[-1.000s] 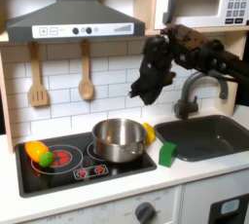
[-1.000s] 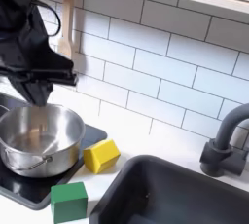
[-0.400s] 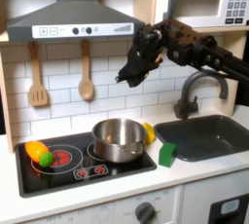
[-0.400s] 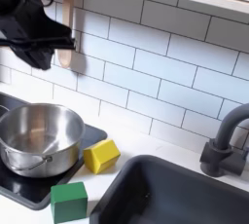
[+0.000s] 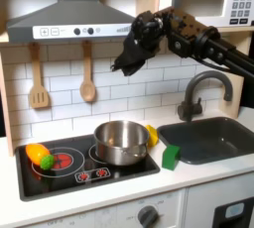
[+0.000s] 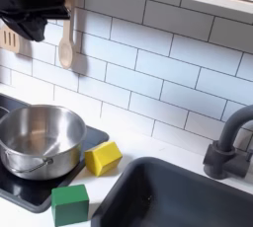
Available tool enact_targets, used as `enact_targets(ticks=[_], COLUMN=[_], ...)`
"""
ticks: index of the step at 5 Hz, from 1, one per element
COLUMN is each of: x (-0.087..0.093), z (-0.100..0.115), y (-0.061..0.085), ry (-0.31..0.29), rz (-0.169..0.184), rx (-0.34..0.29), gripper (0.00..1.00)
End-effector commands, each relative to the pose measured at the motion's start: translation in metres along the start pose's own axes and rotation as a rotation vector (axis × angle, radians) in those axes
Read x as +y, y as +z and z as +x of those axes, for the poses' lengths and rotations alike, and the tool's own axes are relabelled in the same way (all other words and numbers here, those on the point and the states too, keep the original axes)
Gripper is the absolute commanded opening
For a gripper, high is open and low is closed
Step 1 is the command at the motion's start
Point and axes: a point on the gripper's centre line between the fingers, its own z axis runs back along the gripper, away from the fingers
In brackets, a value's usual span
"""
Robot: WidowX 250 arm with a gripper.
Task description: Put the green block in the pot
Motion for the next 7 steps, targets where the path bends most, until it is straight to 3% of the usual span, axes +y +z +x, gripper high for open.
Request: enact_targets(ticks=[1, 2, 5, 7], x=[0.01, 0.016, 0.012, 0.021], z=[0.011, 0.019, 0.047, 0.059], y=[0.009, 0.014, 0.012, -0.003], ry=[0.025, 0.048, 0.066, 0.08], rz=[0.033, 0.052, 0.038, 0.055], rx=[-0.04, -0.084, -0.178, -0.176], gripper=[0.0, 0.0, 0.0, 0.0])
